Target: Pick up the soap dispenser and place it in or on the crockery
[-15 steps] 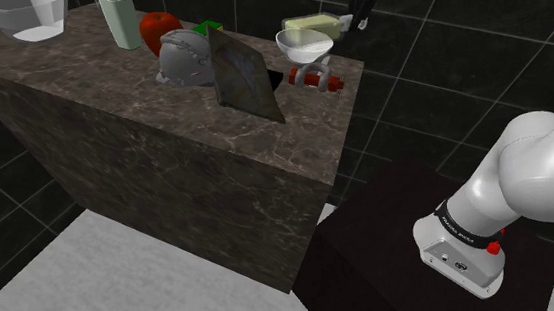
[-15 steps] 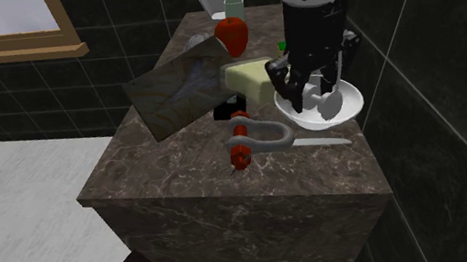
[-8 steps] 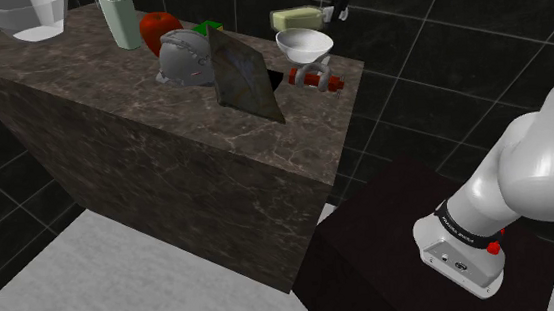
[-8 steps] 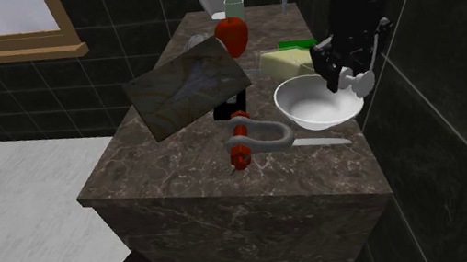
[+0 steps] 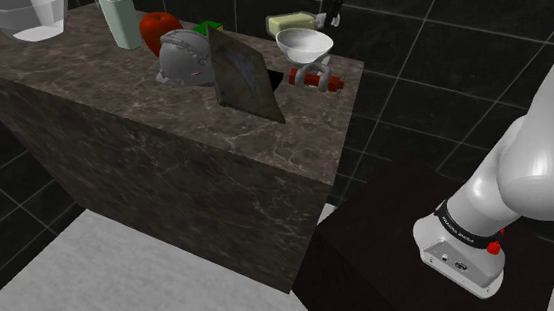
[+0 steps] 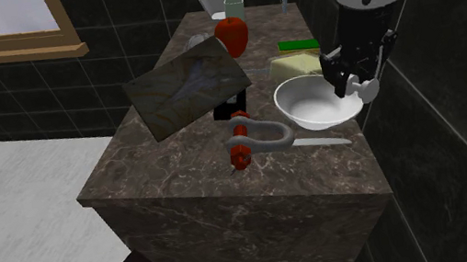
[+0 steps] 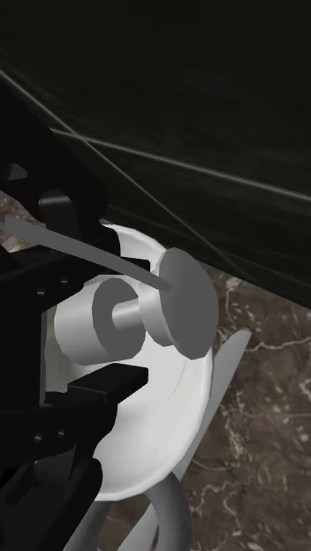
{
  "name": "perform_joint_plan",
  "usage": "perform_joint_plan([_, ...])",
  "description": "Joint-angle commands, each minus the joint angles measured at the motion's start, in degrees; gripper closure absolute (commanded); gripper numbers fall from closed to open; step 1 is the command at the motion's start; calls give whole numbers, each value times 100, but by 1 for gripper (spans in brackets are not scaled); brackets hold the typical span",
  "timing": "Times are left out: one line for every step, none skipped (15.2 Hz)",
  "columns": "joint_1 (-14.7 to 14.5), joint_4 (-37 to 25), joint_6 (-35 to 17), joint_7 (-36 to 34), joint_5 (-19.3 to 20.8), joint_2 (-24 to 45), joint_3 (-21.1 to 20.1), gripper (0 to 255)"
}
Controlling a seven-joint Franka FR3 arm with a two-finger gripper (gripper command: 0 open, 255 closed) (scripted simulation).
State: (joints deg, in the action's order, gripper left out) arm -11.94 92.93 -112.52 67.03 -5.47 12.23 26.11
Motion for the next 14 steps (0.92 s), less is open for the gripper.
perform_joint_plan([-10, 153, -153, 0, -2, -6, -5, 255])
perform_joint_plan([-11, 222, -227, 4, -7, 1, -7, 255])
perform_joint_plan([-13, 305, -320, 9, -15, 12, -11, 255])
perform_joint_plan([-13, 306, -320, 9, -14, 11, -10, 255])
perform_joint_plan([-13, 305, -320, 9, -15, 12, -10, 255])
perform_joint_plan([-13, 305, -320, 9, -15, 12, -10, 255])
perform_joint_plan([-13, 305, -320, 9, -15, 12, -10, 255])
perform_joint_plan([-13, 305, -320, 9, -15, 12, -10, 255])
perform_joint_plan([-13, 305, -320, 9, -15, 12, -10, 255])
perform_joint_plan([-13, 305, -320, 9, -15, 12, -10, 255])
perform_joint_plan([-13, 304, -320, 9, -15, 12, -10, 0])
perform_joint_plan([-13, 304, -320, 9, -15, 12, -10, 0])
perform_joint_plan([-13, 304, -319, 9, -15, 12, -10, 0])
perform_joint_plan([-13, 304, -319, 9, -15, 12, -10, 0])
